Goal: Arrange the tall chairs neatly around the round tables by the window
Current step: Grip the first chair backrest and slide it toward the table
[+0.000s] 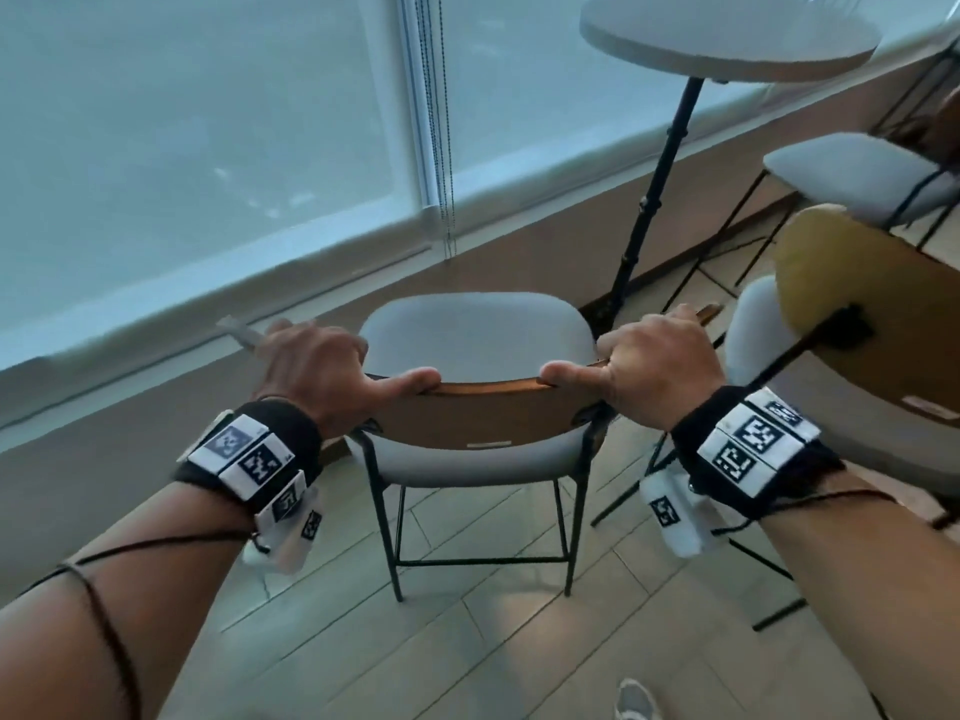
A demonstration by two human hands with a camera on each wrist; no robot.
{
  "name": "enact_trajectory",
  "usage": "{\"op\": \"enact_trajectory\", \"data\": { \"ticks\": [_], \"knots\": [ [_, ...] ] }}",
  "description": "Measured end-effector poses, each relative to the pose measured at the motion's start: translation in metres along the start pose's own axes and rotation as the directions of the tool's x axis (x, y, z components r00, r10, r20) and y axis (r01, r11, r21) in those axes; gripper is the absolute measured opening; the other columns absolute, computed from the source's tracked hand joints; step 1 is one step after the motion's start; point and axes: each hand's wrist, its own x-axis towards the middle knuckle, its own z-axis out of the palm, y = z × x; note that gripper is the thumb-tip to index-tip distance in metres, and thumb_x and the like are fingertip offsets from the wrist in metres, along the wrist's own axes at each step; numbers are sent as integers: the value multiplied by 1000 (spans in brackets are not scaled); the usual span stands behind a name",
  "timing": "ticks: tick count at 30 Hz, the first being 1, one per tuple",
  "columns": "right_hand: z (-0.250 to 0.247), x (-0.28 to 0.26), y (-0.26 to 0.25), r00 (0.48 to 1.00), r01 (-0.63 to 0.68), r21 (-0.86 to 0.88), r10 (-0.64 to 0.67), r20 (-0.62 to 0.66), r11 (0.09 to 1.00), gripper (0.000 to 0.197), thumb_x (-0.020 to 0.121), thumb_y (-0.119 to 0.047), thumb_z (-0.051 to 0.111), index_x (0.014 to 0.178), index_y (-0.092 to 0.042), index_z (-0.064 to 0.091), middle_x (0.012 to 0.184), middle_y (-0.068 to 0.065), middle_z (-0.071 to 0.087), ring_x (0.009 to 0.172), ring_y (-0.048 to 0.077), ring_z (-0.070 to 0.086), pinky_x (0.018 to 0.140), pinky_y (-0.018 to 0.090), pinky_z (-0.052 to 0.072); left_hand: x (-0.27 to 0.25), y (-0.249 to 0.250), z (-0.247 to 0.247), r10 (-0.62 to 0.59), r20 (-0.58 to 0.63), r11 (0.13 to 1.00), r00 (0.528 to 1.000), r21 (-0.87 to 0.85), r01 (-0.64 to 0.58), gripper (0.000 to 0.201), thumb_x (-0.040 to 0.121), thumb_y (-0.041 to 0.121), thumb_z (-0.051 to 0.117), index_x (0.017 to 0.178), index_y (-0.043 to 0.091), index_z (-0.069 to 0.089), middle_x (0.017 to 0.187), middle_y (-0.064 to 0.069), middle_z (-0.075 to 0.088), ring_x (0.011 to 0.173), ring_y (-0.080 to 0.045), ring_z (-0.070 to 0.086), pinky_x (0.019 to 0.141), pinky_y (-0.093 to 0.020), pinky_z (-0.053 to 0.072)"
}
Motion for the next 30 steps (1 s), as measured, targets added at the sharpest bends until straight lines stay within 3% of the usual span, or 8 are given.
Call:
{"op": "enact_trajectory", "data": {
  "ticks": [2, 7, 9, 12, 14, 20, 24, 30],
  "knots": [
    [-4, -7, -19, 997, -76, -20, 76, 15, 997, 96, 67, -94, 0, 46, -17, 52, 43, 1, 48, 46, 18, 46, 81, 43, 37, 9, -18, 3, 57, -17, 998, 998, -13, -58, 99, 59, 102, 16, 43, 12, 53, 41, -1, 46, 45, -22, 49, 76, -42, 36],
    [-12, -6, -62, 969, -221, -80, 228, 92, 972, 101, 63, -92, -11, 51, -16, 54, 51, 3, 50, 53, 20, 46, 81, 43, 33, 44, -59, 15, 232, -57, 968, 971, -85, -236, 89, 65, 99, 22, 42, 17, 46, 41, 5, 39, 45, -21, 45, 67, -41, 47],
    [-13, 3, -78, 958, -246, -95, 257, 128, 965, 105, 62, -91, -16, 55, -16, 57, 56, 5, 54, 59, 22, 48, 78, 42, 32, 58, -75, 17, 288, -90, 951, 953, -92, -296, 90, 68, 97, 24, 41, 15, 47, 41, 5, 41, 46, -22, 47, 65, -39, 41],
    [-11, 22, -99, 947, -268, -90, 279, 156, 959, 108, 62, -89, -19, 60, -16, 60, 59, 5, 55, 62, 23, 49, 73, 41, 29, 80, -98, 18, 360, -186, 921, 914, -84, -380, 86, 71, 94, 24, 40, 17, 45, 42, 2, 47, 46, -21, 46, 64, -33, 20],
    [-10, 35, -111, 943, -285, -81, 294, 156, 955, 106, 62, -88, -18, 59, -16, 60, 58, 5, 54, 60, 23, 48, 73, 40, 31, 95, -112, 19, 386, -201, 905, 900, -106, -412, 87, 72, 93, 23, 40, 16, 46, 43, 3, 46, 47, -19, 43, 66, -33, 15],
    [-10, 79, -149, 900, -394, -92, 404, 163, 915, 96, 70, -88, -8, 52, -15, 51, 50, 4, 41, 58, 22, 45, 70, 40, 28, 155, -164, 34, 491, -167, 847, 855, -135, -513, 84, 75, 92, 27, 42, 18, 46, 44, 6, 46, 48, -21, 47, 66, -36, 35],
    [-7, 111, -176, 844, -499, -86, 506, 179, 862, 99, 70, -89, -6, 57, -14, 57, 52, 4, 45, 59, 23, 46, 70, 40, 28, 200, -192, 46, 584, -191, 779, 789, -143, -611, 84, 74, 91, 29, 42, 16, 48, 44, 4, 47, 48, -24, 49, 59, -33, 31],
    [-4, 163, -211, 776, -610, -51, 609, 163, 791, 93, 71, -89, -1, 51, -13, 49, 51, 5, 39, 62, 25, 45, 71, 41, 25, 262, -229, 59, 665, -163, 705, 729, -182, -685, 76, 72, 94, 25, 44, 24, 40, 46, 9, 40, 49, -21, 44, 60, -37, 36]
  ]
}}
